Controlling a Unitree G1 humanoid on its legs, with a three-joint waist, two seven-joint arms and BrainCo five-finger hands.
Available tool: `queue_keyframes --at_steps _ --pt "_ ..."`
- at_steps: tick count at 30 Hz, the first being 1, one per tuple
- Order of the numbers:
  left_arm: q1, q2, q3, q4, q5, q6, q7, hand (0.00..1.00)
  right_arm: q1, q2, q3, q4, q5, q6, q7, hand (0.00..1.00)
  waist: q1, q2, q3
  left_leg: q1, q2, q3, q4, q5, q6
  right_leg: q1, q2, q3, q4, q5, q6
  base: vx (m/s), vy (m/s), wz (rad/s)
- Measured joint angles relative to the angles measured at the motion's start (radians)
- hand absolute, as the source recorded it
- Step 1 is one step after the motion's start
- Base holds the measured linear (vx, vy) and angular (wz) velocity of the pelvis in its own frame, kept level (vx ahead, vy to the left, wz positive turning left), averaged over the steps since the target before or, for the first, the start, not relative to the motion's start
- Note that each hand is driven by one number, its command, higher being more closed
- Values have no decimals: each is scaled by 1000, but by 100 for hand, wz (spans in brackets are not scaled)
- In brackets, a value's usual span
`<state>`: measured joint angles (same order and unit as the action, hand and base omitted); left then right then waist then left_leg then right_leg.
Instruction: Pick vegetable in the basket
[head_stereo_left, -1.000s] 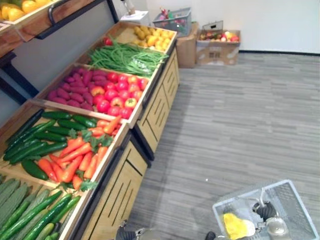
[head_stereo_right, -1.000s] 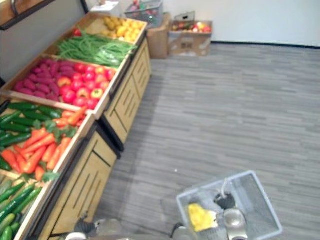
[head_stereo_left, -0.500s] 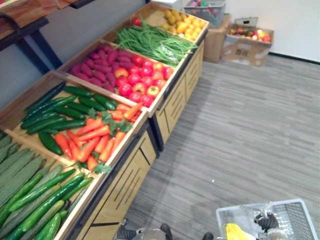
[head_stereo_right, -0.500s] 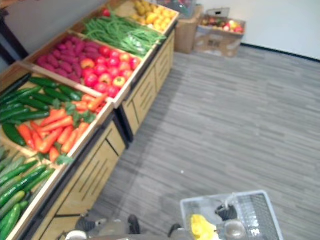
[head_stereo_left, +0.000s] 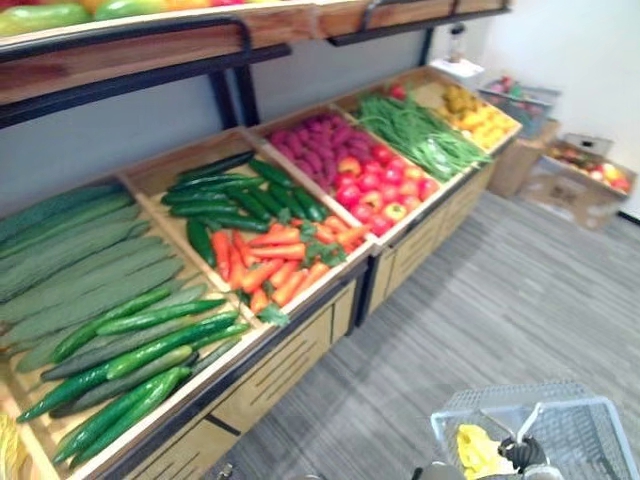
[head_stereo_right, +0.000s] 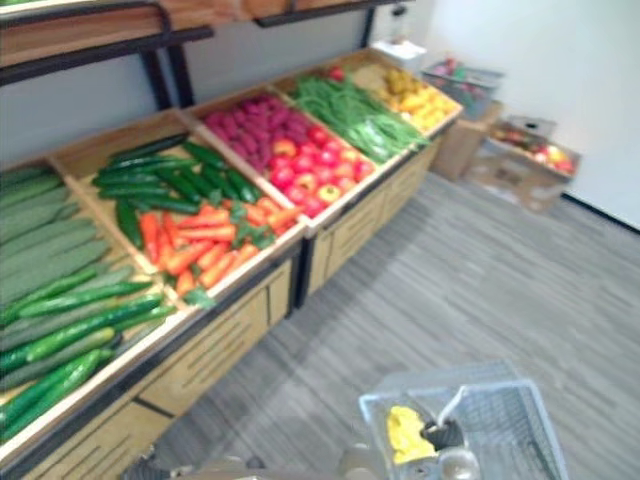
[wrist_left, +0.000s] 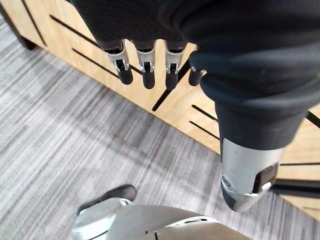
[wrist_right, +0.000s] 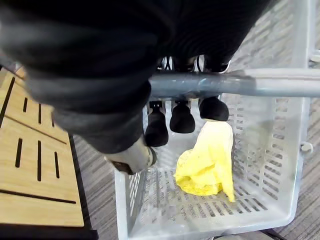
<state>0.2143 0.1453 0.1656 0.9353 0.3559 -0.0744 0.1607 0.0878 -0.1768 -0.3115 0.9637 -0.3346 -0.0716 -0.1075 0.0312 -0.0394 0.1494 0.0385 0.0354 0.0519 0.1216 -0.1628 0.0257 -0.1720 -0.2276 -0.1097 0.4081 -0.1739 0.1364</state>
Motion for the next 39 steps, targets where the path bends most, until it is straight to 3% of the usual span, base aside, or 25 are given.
queue_keyframes --at_steps 2,3,5,6,7,8,9,10,11,12,14,16,18,21,26,39 --pt "-16 -7 2 0 0 -1 1 0 7 2 -28 7 3 1 0 100 0 5 1 2 13 -71 6 -15 -24 -1 23 101 -140 16 18 466 -516 183" --pt "-39 -10 41 6 -2 -4 10 0 47 39 -81 39 30 6 7 100 -3 -42 -26 1 46 -239 19 -61 -133 -3 22 92 -216 156 40 796 -926 249" --pt "-41 -61 36 16 -2 -10 10 0 15 4 -87 42 30 7 5 100 -3 34 -32 4 138 -198 -24 -19 -171 -16 91 37 -178 123 -5 617 -663 133" --pt "-37 -65 36 21 -2 -10 10 0 3 -6 -85 42 30 6 6 100 -2 46 -31 7 153 -193 -44 -3 -191 -16 104 30 -177 119 -12 288 -297 29" --pt "-39 -62 38 18 -2 -11 10 0 -16 -17 -90 44 29 6 6 100 0 57 -32 -1 172 -195 -73 47 -222 -16 120 3 -156 98 -43 223 -293 51" --pt "-40 -58 38 7 -2 -14 12 0 -26 -18 -100 45 30 7 5 100 -2 52 -26 -12 180 -198 -64 72 -229 -14 122 -26 -124 74 -56 236 -347 111" --pt "-47 -61 43 -1 -2 -20 16 0 -14 -15 -124 41 32 6 5 100 -21 50 -28 -60 184 -184 -4 93 -205 2 103 -111 -104 40 -68 192 -304 172" --pt "-67 -65 78 2 -2 -14 19 0 1 -4 -146 23 41 5 1 100 -45 25 -20 -98 190 -60 37 127 -156 28 77 -184 -104 19 -81 130 -222 170" --pt "-70 -69 90 1 -2 -9 21 0 3 1 -156 21 42 4 0 100 -46 17 -16 -102 201 31 34 144 -129 37 71 -211 -105 16 -89 86 -221 158" --pt "-71 -57 84 3 -2 -9 21 0 2 4 -171 24 57 -2 -3 100 -53 8 -11 -117 226 223 69 138 -90 50 61 -270 -106 -1 -116 45 -183 111" --pt "-69 -56 57 6 -2 -3 20 0 5 -6 -182 27 64 -2 -8 100 -56 7 -7 -133 215 358 157 87 -86 78 54 -349 -123 -9 -126 33 -152 109" --pt "-71 -59 35 6 -1 -4 20 0 12 -10 -185 28 72 -2 -9 100 -59 29 -11 -115 163 349 71 102 -94 103 53 -399 -154 -8 -123 -2 -54 90" --pt "-68 -67 33 8 -2 -4 20 0 12 -11 -190 39 74 -1 -8 100 -53 60 -18 -86 148 321 -48 130 -120 109 68 -435 -171 -1 -109 -57 10 70" --pt "-53 -60 36 23 -2 -3 20 0 -4 0 -188 47 75 -2 -4 100 -48 61 -17 -90 123 283 -123 183 -120 110 71 -457 -202 28 -94 -72 53 38" --pt "-39 -49 34 24 -1 -3 20 0 -41 2 -141 70 74 -5 -8 100 -22 44 -7 -86 102 271 -117 188 -111 108 69 -404 -208 55 -91 -54 77 1" --pt "-44 9 29 36 -2 -9 -8 0 -51 20 -114 68 70 1 -3 100 -27 -13 26 20 51 371 -152 143 -93 60 27 -203 -142 50 -44 -30 62 -34"
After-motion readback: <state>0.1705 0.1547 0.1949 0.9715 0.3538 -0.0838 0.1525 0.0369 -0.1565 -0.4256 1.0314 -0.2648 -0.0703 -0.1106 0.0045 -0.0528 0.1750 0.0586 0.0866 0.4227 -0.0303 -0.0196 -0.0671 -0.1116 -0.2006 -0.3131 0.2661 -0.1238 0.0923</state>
